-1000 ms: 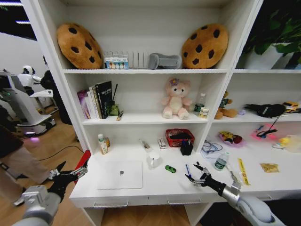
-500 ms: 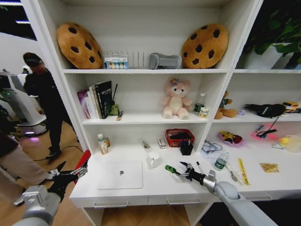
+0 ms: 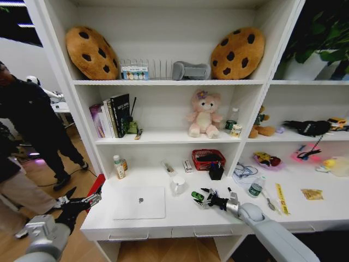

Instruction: Organize the objects on the table.

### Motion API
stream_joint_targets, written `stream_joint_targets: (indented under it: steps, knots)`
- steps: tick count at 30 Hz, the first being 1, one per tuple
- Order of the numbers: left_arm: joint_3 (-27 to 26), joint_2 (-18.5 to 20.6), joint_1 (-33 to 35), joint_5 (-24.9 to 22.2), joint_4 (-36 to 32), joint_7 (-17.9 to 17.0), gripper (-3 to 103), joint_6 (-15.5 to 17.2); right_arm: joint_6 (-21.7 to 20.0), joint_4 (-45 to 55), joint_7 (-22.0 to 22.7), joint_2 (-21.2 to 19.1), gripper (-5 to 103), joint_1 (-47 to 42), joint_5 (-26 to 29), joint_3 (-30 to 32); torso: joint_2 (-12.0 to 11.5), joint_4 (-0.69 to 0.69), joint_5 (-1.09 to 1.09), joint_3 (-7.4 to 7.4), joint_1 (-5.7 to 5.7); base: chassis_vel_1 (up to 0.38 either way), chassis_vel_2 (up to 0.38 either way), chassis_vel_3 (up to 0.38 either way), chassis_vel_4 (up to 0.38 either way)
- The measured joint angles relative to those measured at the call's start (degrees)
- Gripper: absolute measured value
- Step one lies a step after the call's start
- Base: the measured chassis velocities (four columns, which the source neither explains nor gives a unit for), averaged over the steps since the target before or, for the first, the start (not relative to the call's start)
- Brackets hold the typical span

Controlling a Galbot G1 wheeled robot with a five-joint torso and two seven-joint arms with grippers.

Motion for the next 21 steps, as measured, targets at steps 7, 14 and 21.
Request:
stream_joint_targets:
  steps: [7,14,21]
  knots:
    - [0.0,0.0,0.0,0.0,0.0,0.0,100,0.0,-1.5,0.0,0.4,0.1,96,0.3,0.1,-0.2,0.0,0.00,0.00,0.00,0.00,0.000,0.000,0.000,0.000]
    - [0.0,0.0,0.0,0.0,0.0,0.0,100,0.0,-3.8,0.2,-0.2,0.2,65,-0.1,-0.5,0.3,0.0,0.00,0.00,0.00,-0.01,0.000,0.000,0.000,0.000]
    - [0.0,0.0,0.0,0.0,0.0,0.0,100,0.0,-4.4,0.2,-0.2,-0.2,44,-0.1,-0.4,0.7,0.0,0.00,0.00,0.00,-0.01,0.000,0.000,0.000,0.000]
